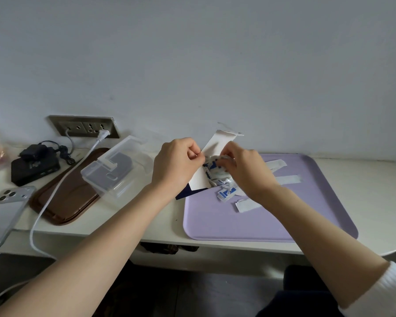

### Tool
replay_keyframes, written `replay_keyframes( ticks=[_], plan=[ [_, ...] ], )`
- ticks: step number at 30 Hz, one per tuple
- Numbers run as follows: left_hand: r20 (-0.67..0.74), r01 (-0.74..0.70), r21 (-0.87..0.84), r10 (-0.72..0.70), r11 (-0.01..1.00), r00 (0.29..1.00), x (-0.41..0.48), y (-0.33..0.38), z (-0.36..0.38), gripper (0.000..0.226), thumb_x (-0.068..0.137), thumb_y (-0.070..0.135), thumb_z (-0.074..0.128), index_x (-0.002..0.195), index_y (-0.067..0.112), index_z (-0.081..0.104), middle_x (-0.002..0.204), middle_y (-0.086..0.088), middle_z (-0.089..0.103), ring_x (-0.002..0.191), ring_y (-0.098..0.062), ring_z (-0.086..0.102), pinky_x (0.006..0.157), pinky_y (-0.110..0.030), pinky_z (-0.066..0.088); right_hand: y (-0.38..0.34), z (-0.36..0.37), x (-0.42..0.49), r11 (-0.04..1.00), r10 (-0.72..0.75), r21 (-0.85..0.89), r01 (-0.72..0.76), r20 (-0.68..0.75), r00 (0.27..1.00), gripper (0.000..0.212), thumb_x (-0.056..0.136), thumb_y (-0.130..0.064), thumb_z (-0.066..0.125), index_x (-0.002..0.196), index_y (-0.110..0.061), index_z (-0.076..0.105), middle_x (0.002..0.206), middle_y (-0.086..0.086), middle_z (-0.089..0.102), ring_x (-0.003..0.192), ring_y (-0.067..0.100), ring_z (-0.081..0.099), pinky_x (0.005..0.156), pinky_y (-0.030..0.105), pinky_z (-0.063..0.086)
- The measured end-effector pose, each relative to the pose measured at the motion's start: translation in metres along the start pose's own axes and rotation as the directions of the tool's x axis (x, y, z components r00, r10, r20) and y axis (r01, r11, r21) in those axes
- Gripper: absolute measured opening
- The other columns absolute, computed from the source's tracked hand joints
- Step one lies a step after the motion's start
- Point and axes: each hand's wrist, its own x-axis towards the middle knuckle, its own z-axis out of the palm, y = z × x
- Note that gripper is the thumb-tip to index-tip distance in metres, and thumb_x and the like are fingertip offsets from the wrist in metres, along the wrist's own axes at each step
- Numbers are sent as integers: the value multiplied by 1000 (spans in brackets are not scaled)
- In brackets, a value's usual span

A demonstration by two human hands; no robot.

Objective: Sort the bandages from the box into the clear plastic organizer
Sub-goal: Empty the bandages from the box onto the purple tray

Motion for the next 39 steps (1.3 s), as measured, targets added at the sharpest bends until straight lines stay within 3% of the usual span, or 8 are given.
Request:
replay_keyframes(
  ticks=[6,10,14,18,25,30,34,39],
  plan=[
    [-50,45,65,-42,997,998,5,-10,-5,15,82,22,64,68,21,58,53,11,54,53,-3,47,49,-19,31,14,-16,6,984,79,170,-44,-202,976,5,93,-11,47,98,-9,49,85,12,63,76,35,58,68,43,48],
    [-87,73,97,-64,993,994,7,-16,-10,13,82,23,64,70,21,60,54,12,53,59,-9,48,51,-17,31,22,-25,8,977,168,182,-109,-350,922,27,88,2,44,112,-8,46,107,7,62,88,33,55,72,35,40],
    [-95,86,104,-76,991,993,8,-18,-14,10,82,24,64,73,20,61,56,14,53,64,-13,50,50,-17,30,28,-22,8,984,156,-35,-174,-304,940,27,87,-9,52,113,-15,51,102,1,67,92,31,58,64,31,35],
    [-90,71,96,-63,993,994,8,-16,-12,12,82,23,65,71,21,60,54,13,52,56,-5,48,50,-18,29,27,-13,10,996,72,-36,-83,-240,968,13,88,-19,61,96,-9,59,100,6,60,85,30,56,64,32,37],
    [-91,59,85,-51,995,995,10,-12,-11,12,82,24,65,71,21,60,54,13,53,58,-7,48,50,-16,30,35,-16,13,949,120,-235,-210,-348,930,23,97,-35,44,96,-14,51,91,7,63,77,33,50,59,31,29],
    [-93,48,76,-41,996,995,13,-9,-8,13,82,24,65,70,22,59,54,13,52,54,0,46,49,-18,29,44,-14,13,945,39,-283,-163,-398,916,20,96,-25,48,94,-11,61,89,9,65,92,31,54,63,30,28],
    [-84,36,50,-32,998,996,14,-2,1,13,81,23,65,70,22,60,53,13,52,55,-3,46,49,-18,30,50,-17,10,922,-84,-371,-109,-469,879,9,84,-4,59,82,-7,67,79,11,64,77,34,54,60,31,33],
    [-67,12,35,-10,999,998,11,12,11,10,81,23,64,72,21,60,54,14,52,56,-6,47,49,-17,29,51,-28,-1,885,-118,-457,-93,-411,904,45,68,11,59,107,-9,67,101,12,64,88,36,58,68,35,42]
  ],
)
